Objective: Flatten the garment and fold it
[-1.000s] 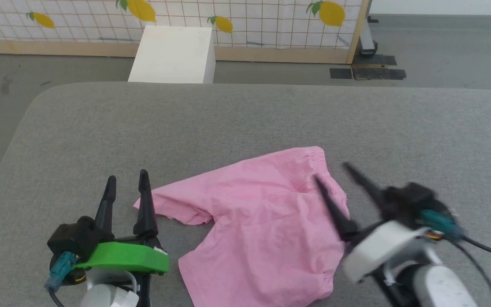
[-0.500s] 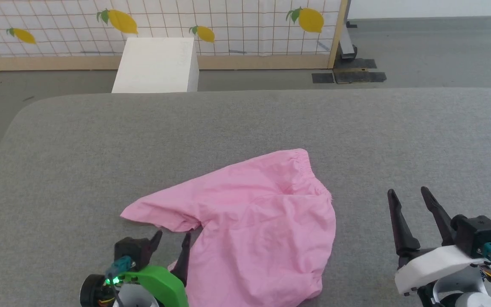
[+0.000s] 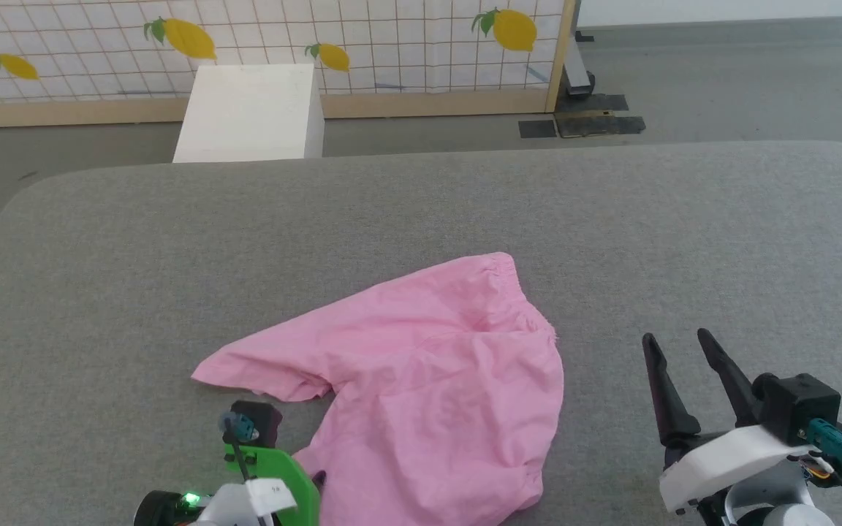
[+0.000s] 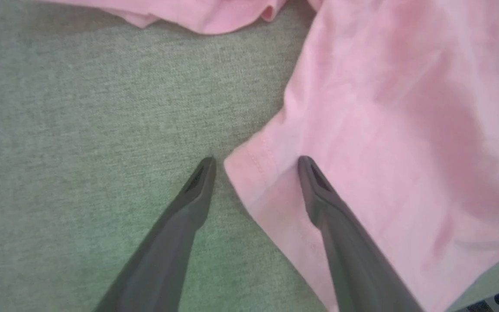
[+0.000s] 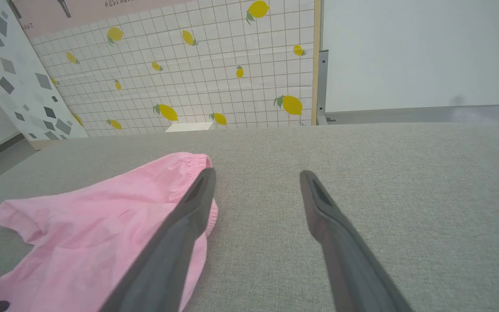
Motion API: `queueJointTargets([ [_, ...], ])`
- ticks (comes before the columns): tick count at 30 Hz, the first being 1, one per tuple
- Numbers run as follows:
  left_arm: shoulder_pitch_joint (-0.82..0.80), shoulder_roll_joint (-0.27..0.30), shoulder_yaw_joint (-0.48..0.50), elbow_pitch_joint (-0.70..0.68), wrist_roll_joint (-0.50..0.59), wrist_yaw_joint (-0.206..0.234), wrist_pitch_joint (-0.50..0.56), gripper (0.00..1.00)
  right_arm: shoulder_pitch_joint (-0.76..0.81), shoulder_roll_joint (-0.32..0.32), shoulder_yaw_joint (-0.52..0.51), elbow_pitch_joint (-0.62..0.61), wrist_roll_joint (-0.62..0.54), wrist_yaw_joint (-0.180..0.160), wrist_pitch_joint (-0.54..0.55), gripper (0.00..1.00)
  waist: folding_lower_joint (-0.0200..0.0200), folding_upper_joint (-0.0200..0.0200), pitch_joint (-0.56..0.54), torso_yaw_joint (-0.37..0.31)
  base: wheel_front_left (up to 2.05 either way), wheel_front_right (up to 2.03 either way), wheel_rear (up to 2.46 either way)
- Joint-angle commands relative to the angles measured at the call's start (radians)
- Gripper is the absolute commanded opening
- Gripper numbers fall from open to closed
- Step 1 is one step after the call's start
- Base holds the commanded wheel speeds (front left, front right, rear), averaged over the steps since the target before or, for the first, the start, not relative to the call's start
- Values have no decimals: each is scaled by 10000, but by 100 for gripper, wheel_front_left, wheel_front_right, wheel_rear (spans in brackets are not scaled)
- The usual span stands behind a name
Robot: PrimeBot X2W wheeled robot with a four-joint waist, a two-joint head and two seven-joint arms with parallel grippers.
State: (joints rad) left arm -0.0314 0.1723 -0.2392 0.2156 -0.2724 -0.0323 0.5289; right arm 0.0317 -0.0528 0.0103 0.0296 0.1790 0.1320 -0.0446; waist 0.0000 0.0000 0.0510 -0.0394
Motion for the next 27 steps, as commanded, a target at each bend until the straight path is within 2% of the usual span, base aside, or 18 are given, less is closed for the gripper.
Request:
queueJointTargets([
  [1, 174, 37, -76, 135, -77, 52, 471, 100, -38, 25, 37, 31, 74, -13, -89, 100, 0, 0, 38, -68, 0, 0, 0],
  [2, 174, 48, -104, 109, -112, 48, 690, 100, -46, 25, 52, 36, 78, -13, -94, 100, 0, 0, 57, -101, 0, 0, 0],
  [3, 163, 81, -145, 39, -133, 18, 869, 38, -58, 25, 72, 43, 85, -13, -100, 100, 0, 0, 80, -139, 0, 0, 0],
  [4, 139, 105, -146, -29, -149, 7, 922, 7, -68, 25, 90, 49, 91, -13, -104, 100, 0, 0, 94, -170, 0, 0, 0],
  [5, 102, 150, -138, -114, -164, -17, 933, 0, -79, 25, 113, 52, 100, -13, -105, 100, 0, 0, 117, -208, 0, 0, 0],
  [10, -334, 563, 244, -429, -51, 76, 375, 0, -116, 25, 146, 38, 139, -13, -119, 100, 0, 0, 247, -314, 0, 0, 0],
  [16, -1668, 1340, 774, -103, 88, -102, -322, 0, -269, 25, 167, 12, 141, -13, -152, 100, 0, 0, 514, -373, 0, 0, 0],
  [21, -3107, 1836, 984, 857, 316, -181, -802, 0, -496, 26, 305, -12, 157, -13, -177, 100, 0, 0, 850, -492, 0, 0, 0],
  [27, -4112, 1926, 1219, 2348, 457, 263, -1178, 0, -803, 26, 519, 56, 208, -13, -242, 100, 0, 0, 1198, -714, 0, 0, 0],
])
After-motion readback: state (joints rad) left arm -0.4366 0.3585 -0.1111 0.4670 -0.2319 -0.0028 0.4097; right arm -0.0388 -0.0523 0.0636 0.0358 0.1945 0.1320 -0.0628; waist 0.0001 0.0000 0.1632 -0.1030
